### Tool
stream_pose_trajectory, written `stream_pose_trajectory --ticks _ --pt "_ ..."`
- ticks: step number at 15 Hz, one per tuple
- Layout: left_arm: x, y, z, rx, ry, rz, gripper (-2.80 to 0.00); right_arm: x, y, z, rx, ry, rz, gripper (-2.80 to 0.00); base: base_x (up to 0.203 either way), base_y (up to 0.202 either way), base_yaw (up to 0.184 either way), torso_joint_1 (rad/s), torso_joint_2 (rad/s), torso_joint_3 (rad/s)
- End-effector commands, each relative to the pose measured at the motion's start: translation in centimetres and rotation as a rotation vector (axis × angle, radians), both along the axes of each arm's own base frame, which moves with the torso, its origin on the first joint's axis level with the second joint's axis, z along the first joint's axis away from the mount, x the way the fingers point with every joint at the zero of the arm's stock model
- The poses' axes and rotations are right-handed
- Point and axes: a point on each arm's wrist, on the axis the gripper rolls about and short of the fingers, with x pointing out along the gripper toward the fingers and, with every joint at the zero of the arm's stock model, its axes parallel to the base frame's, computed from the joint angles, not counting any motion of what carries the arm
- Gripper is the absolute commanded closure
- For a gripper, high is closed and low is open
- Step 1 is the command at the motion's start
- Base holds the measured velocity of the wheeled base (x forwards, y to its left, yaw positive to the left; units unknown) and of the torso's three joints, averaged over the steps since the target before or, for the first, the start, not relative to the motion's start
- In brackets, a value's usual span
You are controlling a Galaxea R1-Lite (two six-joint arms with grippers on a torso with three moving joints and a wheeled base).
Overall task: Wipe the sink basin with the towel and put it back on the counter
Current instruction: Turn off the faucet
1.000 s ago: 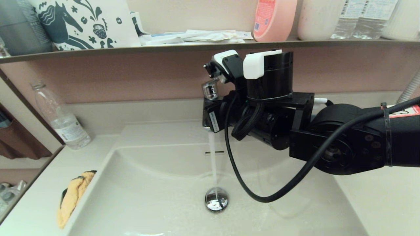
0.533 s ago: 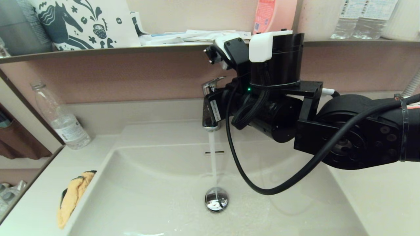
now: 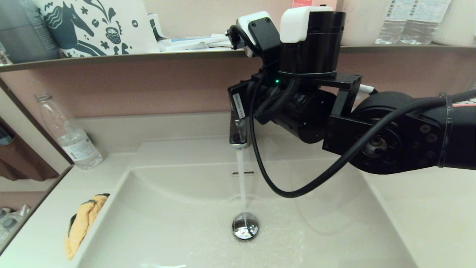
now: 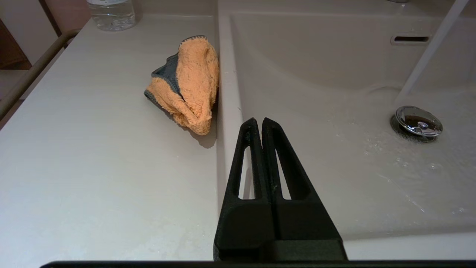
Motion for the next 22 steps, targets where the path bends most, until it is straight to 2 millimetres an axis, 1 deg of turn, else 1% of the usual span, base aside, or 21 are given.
stream_pose_trajectory --ticks 1,4,7,11,17,22 --pt "0.0 0.0 0.0 -0.001 0.001 0.0 0.0 0.4 0.5 0.1 0.01 -0.012 -0.002 0.0 0.0 0.0 0.0 0.0 0.0 0.0" --pt "0.0 0.0 0.0 -0.001 0.001 0.0 0.0 1.1 0.9 0.1 0.007 -0.026 -0.01 0.0 0.0 0.0 0.0 0.0 0.0 0.0" --pt "0.0 0.0 0.0 -0.001 0.001 0.0 0.0 1.1 0.8 0.1 0.006 -0.024 -0.03 0.0 0.0 0.0 0.0 0.0 0.0 0.0" --pt "0.0 0.0 0.0 -0.001 0.001 0.0 0.0 1.2 0.7 -0.4 -0.011 -0.007 -0.042 0.0 0.0 0.0 0.0 0.0 0.0 0.0" --pt "0.0 0.0 0.0 -0.001 0.001 0.0 0.0 0.9 -0.3 -2.1 -0.063 0.046 -0.071 0.0 0.0 0.0 0.0 0.0 0.0 0.0" --pt "0.0 0.0 0.0 -0.001 0.001 0.0 0.0 0.1 -0.8 -1.9 -0.067 0.051 -0.075 0.0 0.0 0.0 0.0 0.0 0.0 0.0"
